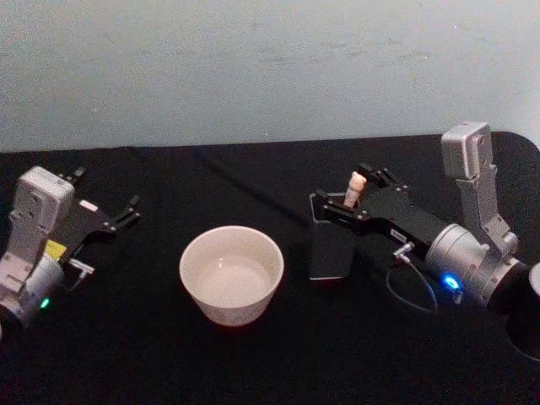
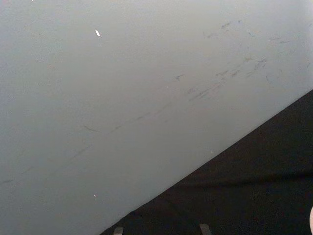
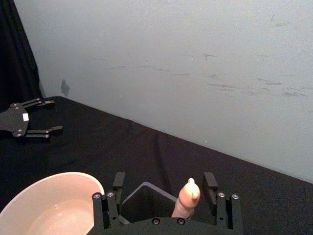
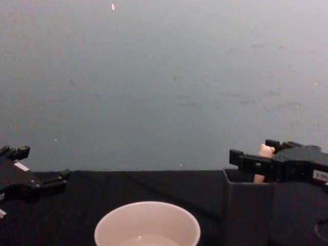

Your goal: Pick up the stirring spoon with one hand, stir inside the cup, then place it back in its original position.

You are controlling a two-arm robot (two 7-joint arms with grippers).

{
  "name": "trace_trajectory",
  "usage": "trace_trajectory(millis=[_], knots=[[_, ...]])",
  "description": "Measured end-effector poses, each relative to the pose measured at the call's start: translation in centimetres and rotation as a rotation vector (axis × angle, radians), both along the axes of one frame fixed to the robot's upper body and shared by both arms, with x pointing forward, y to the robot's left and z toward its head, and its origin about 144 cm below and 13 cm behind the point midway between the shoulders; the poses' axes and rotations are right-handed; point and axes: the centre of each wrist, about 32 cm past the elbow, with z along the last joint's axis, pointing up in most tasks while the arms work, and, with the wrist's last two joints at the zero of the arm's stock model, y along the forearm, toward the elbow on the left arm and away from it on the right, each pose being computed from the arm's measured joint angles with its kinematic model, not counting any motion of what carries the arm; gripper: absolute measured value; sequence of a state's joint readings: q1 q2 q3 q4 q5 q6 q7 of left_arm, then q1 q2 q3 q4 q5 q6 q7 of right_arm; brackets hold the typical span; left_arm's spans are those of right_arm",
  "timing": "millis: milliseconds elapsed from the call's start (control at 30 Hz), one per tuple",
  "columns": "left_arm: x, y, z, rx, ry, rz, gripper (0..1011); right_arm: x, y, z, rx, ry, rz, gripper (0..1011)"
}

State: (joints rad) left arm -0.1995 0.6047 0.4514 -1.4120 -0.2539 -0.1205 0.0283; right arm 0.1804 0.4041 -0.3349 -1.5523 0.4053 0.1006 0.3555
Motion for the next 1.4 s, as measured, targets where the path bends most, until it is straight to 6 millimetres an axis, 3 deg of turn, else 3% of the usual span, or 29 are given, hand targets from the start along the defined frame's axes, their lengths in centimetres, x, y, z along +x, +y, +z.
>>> trace_trajectory(millis=[233,400,600,800,1100,1400], knots=[[0.0,0.0,0.0,0.000,0.000,0.000,1001,0.1,-0.1,0.2,0.014,-0.020,0.001,1000],[0.0,0.0,0.0,0.000,0.000,0.000,1001,0.5,-0.4,1.6,0.065,-0.113,-0.020,1000],[0.0,0.0,0.0,0.000,0.000,0.000,1001,1.3,-1.1,2.5,0.083,-0.213,-0.159,1000],[0.0,0.0,0.0,0.000,0.000,0.000,1001,1.8,-1.9,0.5,-0.015,-0.196,-0.279,1000],[0.0,0.0,0.0,0.000,0.000,0.000,1001,1.0,-1.9,-2.8,-0.109,-0.079,-0.279,1000],[0.0,0.0,0.0,0.000,0.000,0.000,1001,0.8,-1.7,-3.8,-0.138,-0.039,-0.277,1000]])
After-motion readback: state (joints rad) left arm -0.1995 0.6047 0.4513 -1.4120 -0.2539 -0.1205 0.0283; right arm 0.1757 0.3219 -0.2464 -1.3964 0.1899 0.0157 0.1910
